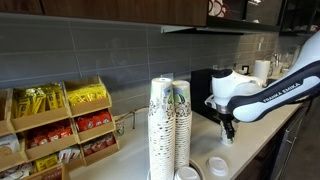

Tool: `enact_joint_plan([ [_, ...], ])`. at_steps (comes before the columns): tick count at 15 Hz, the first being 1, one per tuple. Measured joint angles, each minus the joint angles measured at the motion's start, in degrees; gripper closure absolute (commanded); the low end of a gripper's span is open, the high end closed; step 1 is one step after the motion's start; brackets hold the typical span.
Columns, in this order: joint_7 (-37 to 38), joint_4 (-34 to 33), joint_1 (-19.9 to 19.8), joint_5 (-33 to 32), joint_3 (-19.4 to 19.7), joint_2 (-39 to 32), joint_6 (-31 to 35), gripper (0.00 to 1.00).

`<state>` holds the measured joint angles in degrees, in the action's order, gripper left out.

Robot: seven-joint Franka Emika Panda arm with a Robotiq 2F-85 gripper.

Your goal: Remove the top coffee cup on the right stacked cups, then put a lid on it

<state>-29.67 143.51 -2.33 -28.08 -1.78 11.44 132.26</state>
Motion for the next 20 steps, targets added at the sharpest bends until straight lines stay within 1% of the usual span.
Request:
enact_joint_plan([
  [3,2.2,-0.3,0.0,0.9,0.9,0.6,-0.1,0.00],
  [5,4.1,-0.3,0.0,2.9,1.6,1.6,-1.6,0.00],
  [11,10.0,0.5,0.1,13.0,2.7,6.3,-4.6,0.00],
  [14,11.8,1.6,0.6,13.8,2.6,8.6,-4.6,0.00],
  [20,12.0,1.9,1.2,14.5,2.6,9.1,-4.7,0.00],
])
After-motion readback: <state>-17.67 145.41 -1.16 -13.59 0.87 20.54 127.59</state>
